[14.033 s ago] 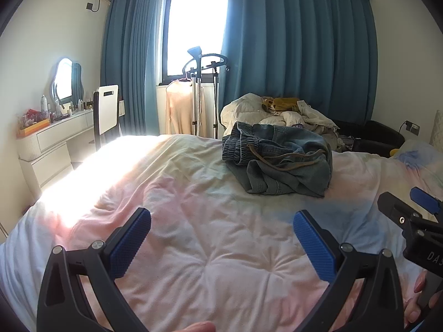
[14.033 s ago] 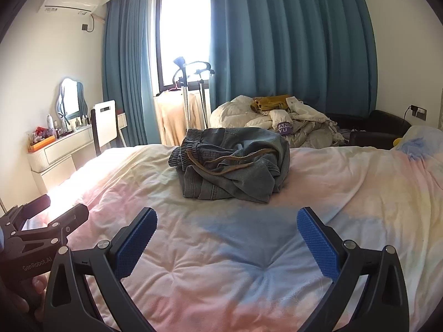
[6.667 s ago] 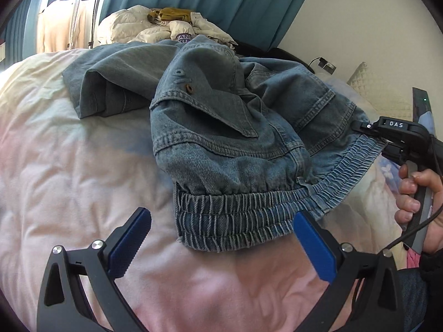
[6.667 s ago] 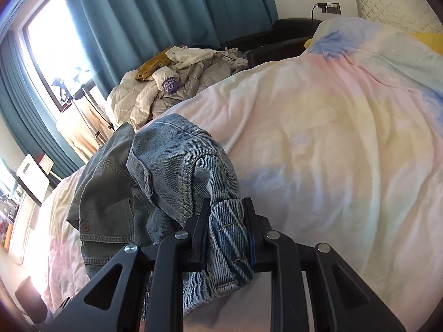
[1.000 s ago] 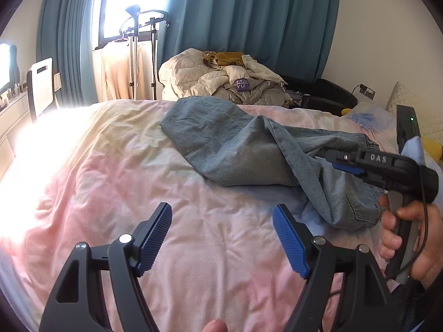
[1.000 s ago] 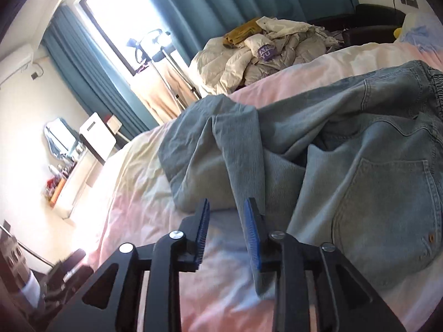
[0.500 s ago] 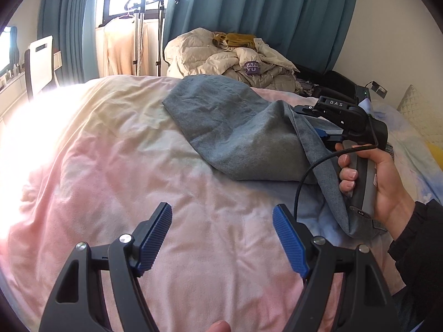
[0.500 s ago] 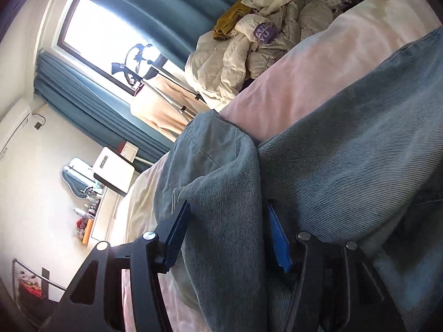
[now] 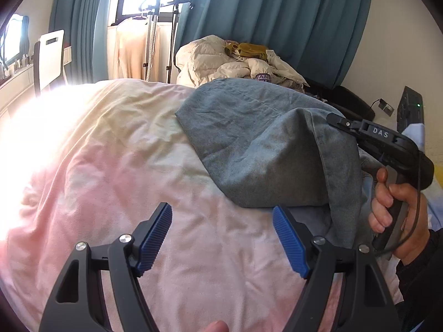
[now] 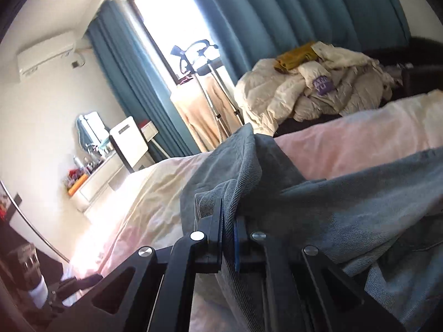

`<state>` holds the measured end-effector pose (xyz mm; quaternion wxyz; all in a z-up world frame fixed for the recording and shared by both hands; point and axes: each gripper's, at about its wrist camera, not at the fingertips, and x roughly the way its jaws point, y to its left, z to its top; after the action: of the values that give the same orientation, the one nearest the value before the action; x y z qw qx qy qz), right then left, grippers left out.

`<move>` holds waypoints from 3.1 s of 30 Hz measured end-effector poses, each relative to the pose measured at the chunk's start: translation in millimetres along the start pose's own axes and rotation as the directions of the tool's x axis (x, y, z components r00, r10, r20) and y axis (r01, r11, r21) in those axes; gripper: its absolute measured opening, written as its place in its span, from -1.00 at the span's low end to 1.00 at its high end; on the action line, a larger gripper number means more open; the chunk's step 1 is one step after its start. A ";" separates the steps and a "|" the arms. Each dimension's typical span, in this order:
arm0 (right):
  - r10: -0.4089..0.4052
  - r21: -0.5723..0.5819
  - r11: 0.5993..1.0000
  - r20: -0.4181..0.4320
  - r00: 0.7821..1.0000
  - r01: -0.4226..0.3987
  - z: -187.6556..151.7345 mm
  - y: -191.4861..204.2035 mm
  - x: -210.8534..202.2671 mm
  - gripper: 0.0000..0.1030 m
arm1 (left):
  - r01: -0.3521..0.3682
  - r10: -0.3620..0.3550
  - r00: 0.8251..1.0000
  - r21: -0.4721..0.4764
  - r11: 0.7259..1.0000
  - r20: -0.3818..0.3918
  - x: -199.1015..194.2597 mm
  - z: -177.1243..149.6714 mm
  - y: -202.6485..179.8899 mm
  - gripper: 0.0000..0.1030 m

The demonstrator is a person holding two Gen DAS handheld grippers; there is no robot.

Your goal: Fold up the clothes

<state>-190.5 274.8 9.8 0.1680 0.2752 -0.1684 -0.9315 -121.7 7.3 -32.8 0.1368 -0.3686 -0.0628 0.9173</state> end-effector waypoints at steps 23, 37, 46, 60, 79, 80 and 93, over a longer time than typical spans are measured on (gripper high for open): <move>-0.079 0.045 0.992 -0.480 0.874 0.114 -167.1 83.5 -22.7 -0.76 | 0.031 -0.031 0.996 0.000 1.000 0.080 -60.5 -15.2 4.3 0.51; -0.181 0.218 0.950 -0.194 0.964 0.222 -110.1 30.8 -91.0 -0.32 | 0.052 -0.047 0.998 0.103 0.993 -0.050 12.5 45.2 -70.3 0.51; -0.400 0.061 0.910 -0.125 0.908 0.410 -94.0 7.8 -84.5 -0.32 | -0.014 0.039 0.993 0.225 0.974 -0.108 127.7 119.9 -139.3 0.51; -0.418 0.186 0.885 -0.084 0.904 0.426 -93.6 -54.2 -62.4 -0.33 | -0.200 0.310 0.911 0.364 0.910 -0.273 288.6 151.9 -161.8 0.49; -0.436 0.166 0.887 -0.002 0.900 0.430 -89.2 -49.7 -69.0 -0.33 | -0.341 0.376 0.924 0.285 0.896 -0.074 177.7 160.9 -143.2 -0.96; -0.437 0.162 0.888 0.003 0.899 0.431 -88.7 -48.0 -70.9 -0.33 | -0.343 0.370 0.927 0.273 0.899 -0.054 161.8 162.1 -139.9 -0.96; -0.462 0.098 0.884 0.024 0.887 0.458 -85.6 -21.1 -90.4 -0.33 | -0.394 0.397 0.916 -0.065 0.917 0.061 -43.1 106.0 -0.2 -0.96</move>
<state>-74.8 311.2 -25.3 -0.0742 0.2928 -0.1440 -0.9424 -165.3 -6.8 72.0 -0.0632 -0.3435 -0.0153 0.9369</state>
